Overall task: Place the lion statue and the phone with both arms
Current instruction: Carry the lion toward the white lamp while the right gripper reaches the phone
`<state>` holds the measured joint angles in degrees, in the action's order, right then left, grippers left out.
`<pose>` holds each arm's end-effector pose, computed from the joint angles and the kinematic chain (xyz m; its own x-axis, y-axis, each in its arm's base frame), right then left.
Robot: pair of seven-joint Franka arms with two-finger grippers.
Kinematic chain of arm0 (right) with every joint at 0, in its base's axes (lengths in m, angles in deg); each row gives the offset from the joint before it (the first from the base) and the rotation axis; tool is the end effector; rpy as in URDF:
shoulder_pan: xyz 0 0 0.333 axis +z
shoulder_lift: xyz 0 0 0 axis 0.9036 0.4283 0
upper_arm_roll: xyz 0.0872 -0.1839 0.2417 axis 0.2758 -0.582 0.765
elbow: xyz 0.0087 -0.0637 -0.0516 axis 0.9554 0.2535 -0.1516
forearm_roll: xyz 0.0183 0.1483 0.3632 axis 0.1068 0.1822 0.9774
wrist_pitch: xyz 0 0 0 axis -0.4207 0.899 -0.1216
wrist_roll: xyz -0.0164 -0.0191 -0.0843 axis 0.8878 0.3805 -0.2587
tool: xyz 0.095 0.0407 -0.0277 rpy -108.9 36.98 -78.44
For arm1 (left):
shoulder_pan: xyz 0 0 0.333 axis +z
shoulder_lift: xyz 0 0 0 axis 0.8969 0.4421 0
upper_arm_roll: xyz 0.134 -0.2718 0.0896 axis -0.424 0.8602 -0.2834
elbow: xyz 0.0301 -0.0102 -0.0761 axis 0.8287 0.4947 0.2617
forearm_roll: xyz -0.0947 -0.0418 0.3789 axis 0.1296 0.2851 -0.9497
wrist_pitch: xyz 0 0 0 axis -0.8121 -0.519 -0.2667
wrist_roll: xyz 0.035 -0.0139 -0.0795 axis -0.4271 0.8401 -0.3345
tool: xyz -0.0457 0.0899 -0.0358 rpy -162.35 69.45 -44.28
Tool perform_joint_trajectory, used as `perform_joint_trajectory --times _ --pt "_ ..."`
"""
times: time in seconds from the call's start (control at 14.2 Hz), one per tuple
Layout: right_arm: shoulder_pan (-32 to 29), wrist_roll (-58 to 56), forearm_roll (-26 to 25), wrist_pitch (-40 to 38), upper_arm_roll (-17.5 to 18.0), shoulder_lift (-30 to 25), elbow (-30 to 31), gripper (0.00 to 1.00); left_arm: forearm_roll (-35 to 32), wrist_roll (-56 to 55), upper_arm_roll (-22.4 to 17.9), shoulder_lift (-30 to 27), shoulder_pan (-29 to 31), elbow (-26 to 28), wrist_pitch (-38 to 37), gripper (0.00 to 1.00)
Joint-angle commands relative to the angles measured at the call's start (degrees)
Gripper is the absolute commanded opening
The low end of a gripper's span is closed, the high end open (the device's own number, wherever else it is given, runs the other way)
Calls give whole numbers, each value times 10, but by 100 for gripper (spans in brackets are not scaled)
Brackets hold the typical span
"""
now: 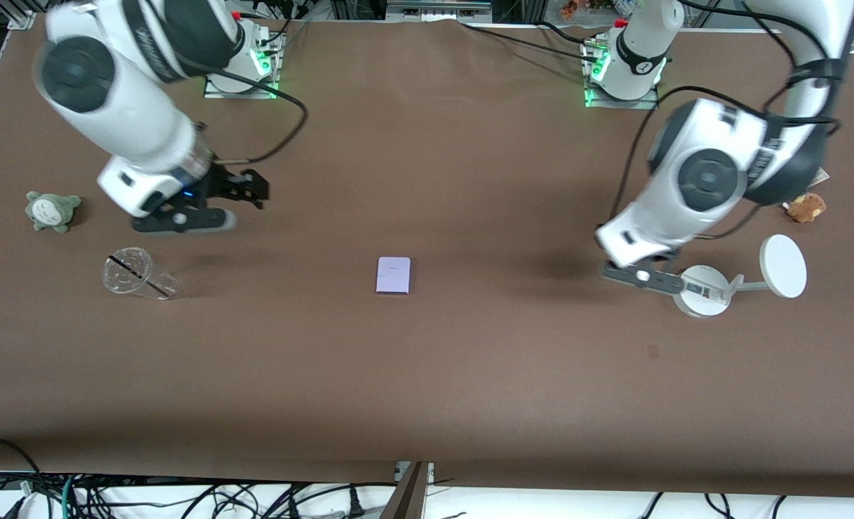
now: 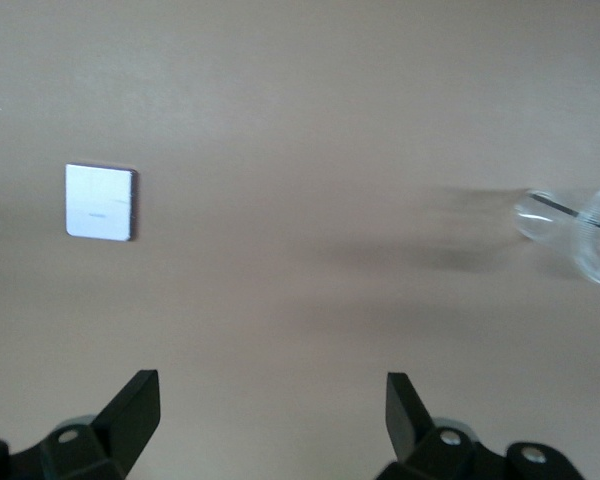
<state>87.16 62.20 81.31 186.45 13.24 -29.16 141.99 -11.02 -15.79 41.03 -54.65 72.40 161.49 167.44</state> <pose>0.5688 0.2322 0.4951 0.9956 0.0716 -0.0597 0.0727 -0.9972 0.0160 0.6099 -0.1410 0.3959 0.9590 -0.2484 -0.1365 -0.2601 -0.9626 -0.0759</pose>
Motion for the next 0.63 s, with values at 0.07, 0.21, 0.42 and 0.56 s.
perform_joint_trajectory --times 0.07,0.21,0.42,0.56 --pt "35 63 8 44 -3 54 -14 100 12 63 10 19 80 18 36 8" --pt "55 91 8 76 -3 85 -14 100 12 87 10 38 108 21 65 9" --pt "83 122 7 141 -3 137 -15 100 12 82 10 52 117 65 140 8" --pt "101 139 6 183 -3 169 -18 100 12 79 9 58 122 93 183 8"
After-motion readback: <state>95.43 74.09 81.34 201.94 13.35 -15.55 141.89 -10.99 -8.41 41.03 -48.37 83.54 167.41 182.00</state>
